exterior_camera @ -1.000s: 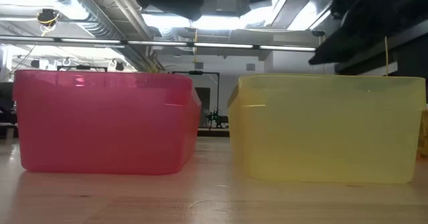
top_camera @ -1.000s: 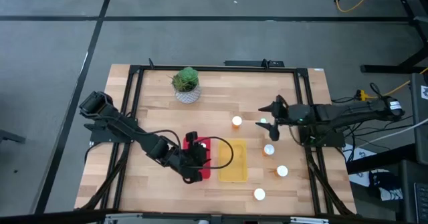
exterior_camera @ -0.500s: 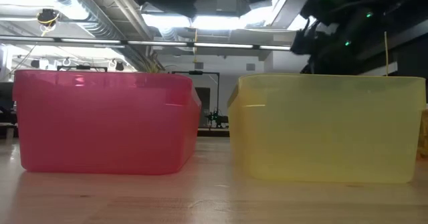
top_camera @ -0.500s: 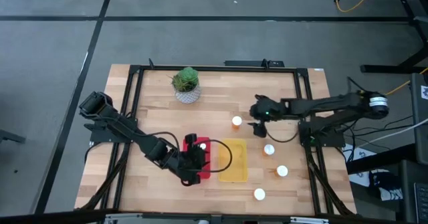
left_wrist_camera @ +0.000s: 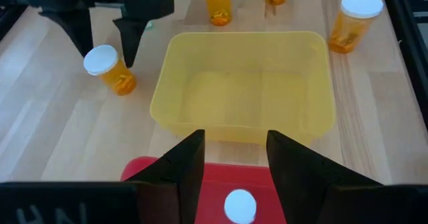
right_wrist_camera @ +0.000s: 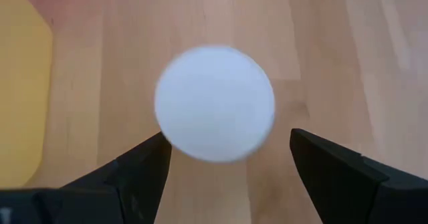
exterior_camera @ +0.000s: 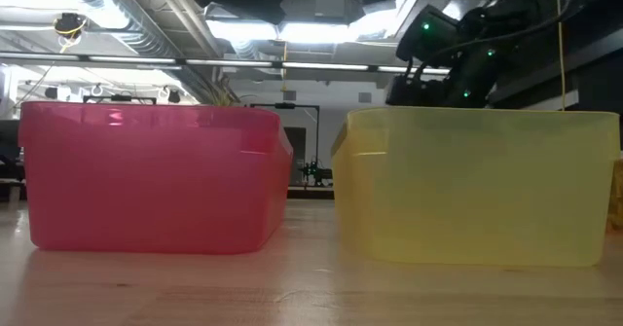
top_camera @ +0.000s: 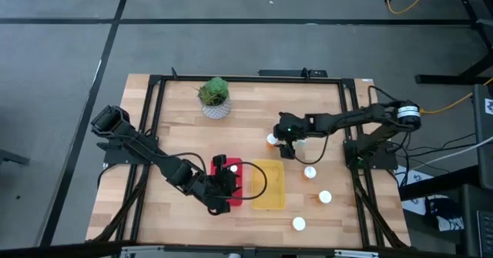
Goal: Pick and place medicine bottles into bin by pill shape (circle, oval)
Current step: Put the orange capsule bottle into the yellow bin
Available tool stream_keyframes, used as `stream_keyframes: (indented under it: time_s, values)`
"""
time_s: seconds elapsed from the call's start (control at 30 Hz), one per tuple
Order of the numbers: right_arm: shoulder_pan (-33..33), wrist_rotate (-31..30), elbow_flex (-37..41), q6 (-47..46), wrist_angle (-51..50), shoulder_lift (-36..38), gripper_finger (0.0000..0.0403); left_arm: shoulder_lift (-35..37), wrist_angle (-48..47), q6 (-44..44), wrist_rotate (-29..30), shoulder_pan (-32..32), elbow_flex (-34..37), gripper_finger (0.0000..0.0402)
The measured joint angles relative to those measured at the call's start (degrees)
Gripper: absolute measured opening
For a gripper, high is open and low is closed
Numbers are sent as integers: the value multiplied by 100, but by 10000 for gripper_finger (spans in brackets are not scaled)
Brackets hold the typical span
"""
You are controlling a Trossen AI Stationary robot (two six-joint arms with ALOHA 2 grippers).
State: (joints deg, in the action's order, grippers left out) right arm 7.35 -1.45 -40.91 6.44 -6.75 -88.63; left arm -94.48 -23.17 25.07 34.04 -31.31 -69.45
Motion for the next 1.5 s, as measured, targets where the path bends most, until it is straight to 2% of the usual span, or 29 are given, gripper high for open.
stream_keyframes:
  time_s: [0.2,0.43,0.57,0.8,1.0,1.1,1.27,1.5]
  values:
    - [0,16,-28,9,494,-159,307,0,-27,1,0,0,1,153]
    - [-2,22,-28,-4,574,-161,302,0,-40,-1,0,0,2,153]
    - [-2,26,-28,-50,570,-161,275,0,-41,-1,0,0,2,153]
    - [-2,24,-28,-335,565,-140,201,0,-38,-1,0,0,2,153]
    - [-111,8,-28,-622,534,348,198,0,-38,-2,0,0,2,153]
    - [-300,59,-28,-763,512,747,201,0,-38,-2,0,0,4,153]
    - [-823,614,-28,-1156,528,1286,205,0,-38,-6,2,0,7,153]
    - [-1939,595,-28,-1546,768,1288,202,0,-38,-6,2,0,7,153]
